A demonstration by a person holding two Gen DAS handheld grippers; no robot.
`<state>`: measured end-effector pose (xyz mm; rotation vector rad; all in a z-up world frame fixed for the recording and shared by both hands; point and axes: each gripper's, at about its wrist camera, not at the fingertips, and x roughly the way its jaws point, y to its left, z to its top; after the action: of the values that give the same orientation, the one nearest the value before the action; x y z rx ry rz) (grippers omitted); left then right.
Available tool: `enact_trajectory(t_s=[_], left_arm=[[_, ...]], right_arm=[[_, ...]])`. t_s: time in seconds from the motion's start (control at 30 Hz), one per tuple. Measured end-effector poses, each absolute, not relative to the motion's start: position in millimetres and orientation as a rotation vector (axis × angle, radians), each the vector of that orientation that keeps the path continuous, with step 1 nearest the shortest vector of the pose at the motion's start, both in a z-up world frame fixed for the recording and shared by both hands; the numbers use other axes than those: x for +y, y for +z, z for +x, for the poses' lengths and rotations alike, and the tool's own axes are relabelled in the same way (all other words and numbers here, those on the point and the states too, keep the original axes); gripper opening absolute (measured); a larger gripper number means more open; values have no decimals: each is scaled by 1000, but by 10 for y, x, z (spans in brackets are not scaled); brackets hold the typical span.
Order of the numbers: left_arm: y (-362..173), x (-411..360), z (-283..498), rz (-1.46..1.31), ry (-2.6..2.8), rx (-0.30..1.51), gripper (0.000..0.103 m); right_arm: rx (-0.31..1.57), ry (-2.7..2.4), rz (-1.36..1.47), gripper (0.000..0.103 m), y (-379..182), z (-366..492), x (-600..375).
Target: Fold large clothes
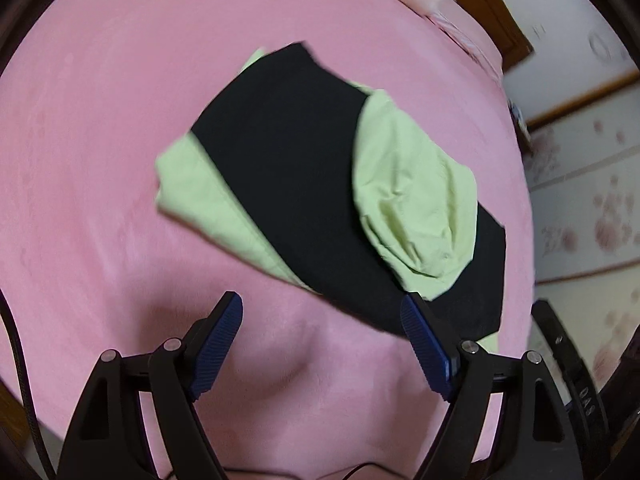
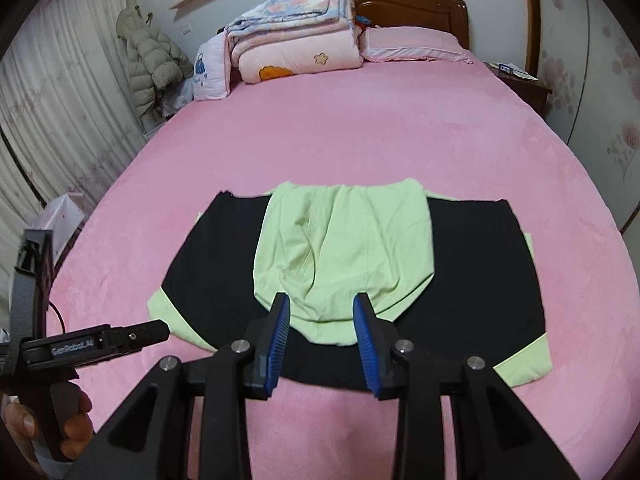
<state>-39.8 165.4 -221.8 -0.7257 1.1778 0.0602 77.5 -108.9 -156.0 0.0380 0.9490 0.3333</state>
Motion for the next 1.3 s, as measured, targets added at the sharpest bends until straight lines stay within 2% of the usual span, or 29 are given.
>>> enact_trajectory(t_s=[0.13, 0.33, 0.5, 0.7, 0.73, 0.77, 0.8, 0.83, 0.93, 0.97, 1.1, 1.3], left_arm=[[-2695, 1883, -498, -883, 89, 1131, 80], [-3137, 2152, -475, -1026, 80, 983, 80], [-3259, 2268, -238, -1043, 54, 875, 80], [-3258, 2304, 68, -1040, 80, 853, 80], [-3237, 2296, 86, -1026, 96, 855, 74], [-3203, 2277, 108, -1000, 121, 858, 64], [-3171, 2257, 124, -964, 145, 866, 32], [-3112, 2221, 156, -886, 181, 890, 18], [-2949, 2152, 145, -797, 167, 865, 12], [-2853, 2095, 138, -748, 155, 846, 11], [-2471, 1826, 112, -545, 115, 772, 10], [-2059, 1452, 109, -387, -6, 677, 9]], right_arm=[[977, 352, 32, 33, -1769, 744, -977], [987, 385, -13, 33, -1991, 721, -775], [980, 392, -26, 33, -2107, 719, -648], [944, 361, -32, 33, -2135, 823, -603], [933, 350, -33, 33, -2132, 858, -606], [923, 336, -34, 33, -2128, 892, -604], [913, 321, -36, 33, -2125, 928, -605], [898, 298, -38, 32, -2121, 982, -605], [858, 245, -65, 24, -2127, 1122, -574], [849, 228, -77, 19, -2139, 1169, -561], [844, 185, -99, 13, -2309, 1362, -531], [1006, 199, -120, 1, -2917, 1421, -538]])
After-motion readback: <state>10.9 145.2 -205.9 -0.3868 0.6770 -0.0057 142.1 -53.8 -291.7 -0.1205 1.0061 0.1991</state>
